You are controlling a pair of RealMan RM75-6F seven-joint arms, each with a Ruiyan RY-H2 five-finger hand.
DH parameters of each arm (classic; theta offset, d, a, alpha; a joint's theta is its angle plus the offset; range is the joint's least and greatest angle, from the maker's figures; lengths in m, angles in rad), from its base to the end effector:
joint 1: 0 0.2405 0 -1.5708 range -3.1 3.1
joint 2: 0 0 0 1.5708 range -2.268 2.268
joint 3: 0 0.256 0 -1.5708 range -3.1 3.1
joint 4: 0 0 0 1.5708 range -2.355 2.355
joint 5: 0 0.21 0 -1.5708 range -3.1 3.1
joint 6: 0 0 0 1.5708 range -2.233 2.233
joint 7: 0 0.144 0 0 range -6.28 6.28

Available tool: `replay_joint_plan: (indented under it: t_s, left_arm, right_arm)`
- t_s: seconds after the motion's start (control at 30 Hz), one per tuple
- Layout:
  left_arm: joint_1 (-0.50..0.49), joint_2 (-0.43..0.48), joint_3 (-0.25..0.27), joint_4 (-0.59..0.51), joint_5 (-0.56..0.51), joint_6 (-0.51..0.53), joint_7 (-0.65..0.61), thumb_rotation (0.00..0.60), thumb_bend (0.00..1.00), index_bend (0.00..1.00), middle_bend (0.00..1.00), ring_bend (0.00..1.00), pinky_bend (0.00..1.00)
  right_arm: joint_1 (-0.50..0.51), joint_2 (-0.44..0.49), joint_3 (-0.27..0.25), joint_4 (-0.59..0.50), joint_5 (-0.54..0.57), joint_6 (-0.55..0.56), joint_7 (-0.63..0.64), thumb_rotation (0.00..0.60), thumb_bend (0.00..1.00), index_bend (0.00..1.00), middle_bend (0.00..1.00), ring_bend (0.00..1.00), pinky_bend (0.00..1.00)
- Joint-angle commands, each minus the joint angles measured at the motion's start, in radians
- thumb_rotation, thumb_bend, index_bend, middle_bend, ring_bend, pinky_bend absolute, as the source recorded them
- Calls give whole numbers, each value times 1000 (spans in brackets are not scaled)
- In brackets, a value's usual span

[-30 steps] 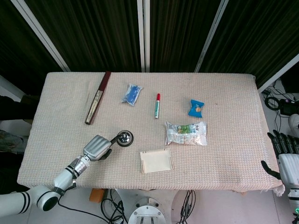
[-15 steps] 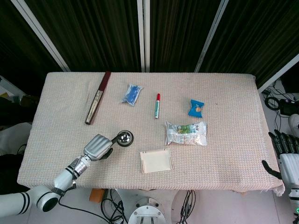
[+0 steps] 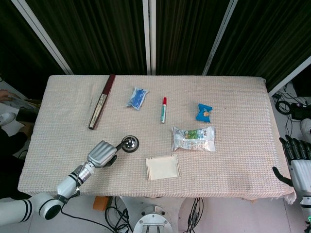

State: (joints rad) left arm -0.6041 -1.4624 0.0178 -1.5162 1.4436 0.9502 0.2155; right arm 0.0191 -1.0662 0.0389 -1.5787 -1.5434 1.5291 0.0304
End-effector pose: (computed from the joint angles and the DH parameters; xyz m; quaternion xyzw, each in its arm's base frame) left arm -0.1979 0.2714 -0.0212 -0.8174 -0.3429 -0.3183 0.3363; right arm -0.3247 -0.1583 0.1813 0.5975 -0.3712 0.3714 0.6060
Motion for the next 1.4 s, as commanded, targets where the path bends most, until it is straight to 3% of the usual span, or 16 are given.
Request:
replay_joint_plan:
  t_s: [0.03, 0.17, 0.43, 0.77, 1.07, 1.4]
  left_arm:
    - [4, 4, -7, -4, 11, 22, -8, 600, 591, 37, 861, 844, 745]
    - [8, 2, -5, -2, 25, 39, -15, 600, 594, 37, 861, 847, 745]
    - [-9, -3, 7, 4, -20, -34, 19, 600, 594, 37, 861, 847, 744]
    - [11, -10, -14, 8, 22, 60, -2, 600, 594, 37, 861, 847, 745]
    - [-9, -2, 8, 0, -25, -31, 31, 600, 594, 38, 861, 847, 743]
    - [9, -3, -7, -5, 31, 60, 2, 600, 594, 38, 862, 847, 743]
  right_arm:
    - [-1, 0, 0, 1, 0, 1, 1, 600, 178, 0, 0, 0, 0]
    - [-1, -1, -1, 4, 2, -1, 2, 600, 178, 0, 0, 0, 0]
    - [0, -2, 0, 2, 3, -4, 0, 600, 179, 0, 0, 0, 0]
    - [-1, -1, 1, 4, 6, -2, 5, 600, 179, 0, 0, 0, 0]
    - [0, -2, 2, 5, 10, -5, 4, 600, 179, 0, 0, 0, 0]
    - [1, -1, 2, 5, 9, -6, 7, 600, 180, 0, 0, 0, 0]
